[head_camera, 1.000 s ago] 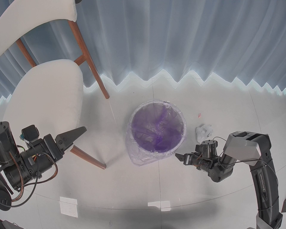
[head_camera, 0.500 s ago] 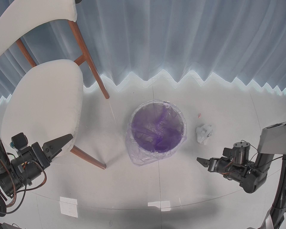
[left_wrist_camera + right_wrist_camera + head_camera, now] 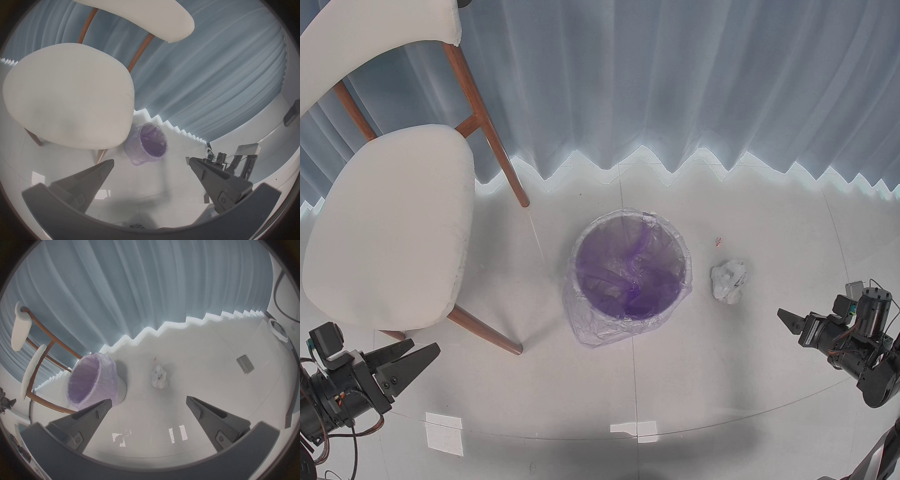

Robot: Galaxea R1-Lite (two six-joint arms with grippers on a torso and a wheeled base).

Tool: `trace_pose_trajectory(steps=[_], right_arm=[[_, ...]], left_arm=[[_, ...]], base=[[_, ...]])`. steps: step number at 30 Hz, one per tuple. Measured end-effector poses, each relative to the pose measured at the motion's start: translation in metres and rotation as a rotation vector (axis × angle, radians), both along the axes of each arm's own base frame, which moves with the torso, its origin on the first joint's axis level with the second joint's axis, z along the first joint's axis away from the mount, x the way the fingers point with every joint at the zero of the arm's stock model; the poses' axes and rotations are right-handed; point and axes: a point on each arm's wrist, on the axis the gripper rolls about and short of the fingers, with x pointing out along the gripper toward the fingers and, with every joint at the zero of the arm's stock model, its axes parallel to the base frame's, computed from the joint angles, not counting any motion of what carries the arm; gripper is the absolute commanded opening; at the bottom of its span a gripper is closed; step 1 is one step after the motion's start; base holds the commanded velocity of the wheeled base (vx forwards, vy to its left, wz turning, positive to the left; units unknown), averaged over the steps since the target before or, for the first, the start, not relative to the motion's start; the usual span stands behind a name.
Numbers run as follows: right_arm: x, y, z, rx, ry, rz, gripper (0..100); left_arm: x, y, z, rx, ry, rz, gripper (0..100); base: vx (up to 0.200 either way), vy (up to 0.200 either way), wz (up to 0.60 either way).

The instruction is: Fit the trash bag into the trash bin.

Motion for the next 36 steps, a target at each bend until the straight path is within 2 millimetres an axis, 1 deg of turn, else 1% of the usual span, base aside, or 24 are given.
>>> trace_pose_trajectory(steps=[3,6,11,15,24,31,36], right_arm=[[-0.001,-0.008,0.002,-0.019,-0.009,-0.017,100],[0.005,-0.012,0.002,-0.034,-0.017,-0.022,100],[0.024,-0.018,-0.003,-0.044,-0.026,-0.016,100],[0.042,-0.022,-0.009,-0.062,-0.031,0.005,100],[0.086,-0.030,-0.038,-0.111,-0.013,0.043,100],[0.118,-0.031,-0.061,-0.123,-0.018,0.062,100],[0.138,-0.031,-0.074,-0.137,-0.027,0.073,100]], left_arm=[[-0.003,0.003,0.004,-0.023,-0.024,-0.006,100],[-0.004,0.005,0.010,-0.029,-0.055,0.000,100],[-0.005,0.007,0.016,-0.037,-0.105,-0.007,100],[-0.006,0.009,0.017,-0.041,-0.112,-0.009,100],[-0.007,0.011,0.017,-0.042,-0.116,-0.006,100],[-0.009,0.009,0.013,-0.039,-0.103,-0.030,100],[-0.009,0.008,0.013,-0.038,-0.101,-0.036,100]], base=[[0.000,0.000,0.00],[0.000,0.000,0.00],[0.000,0.000,0.00],[0.000,0.000,0.00],[0.000,0.000,0.00],[0.000,0.000,0.00],[0.000,0.000,0.00]])
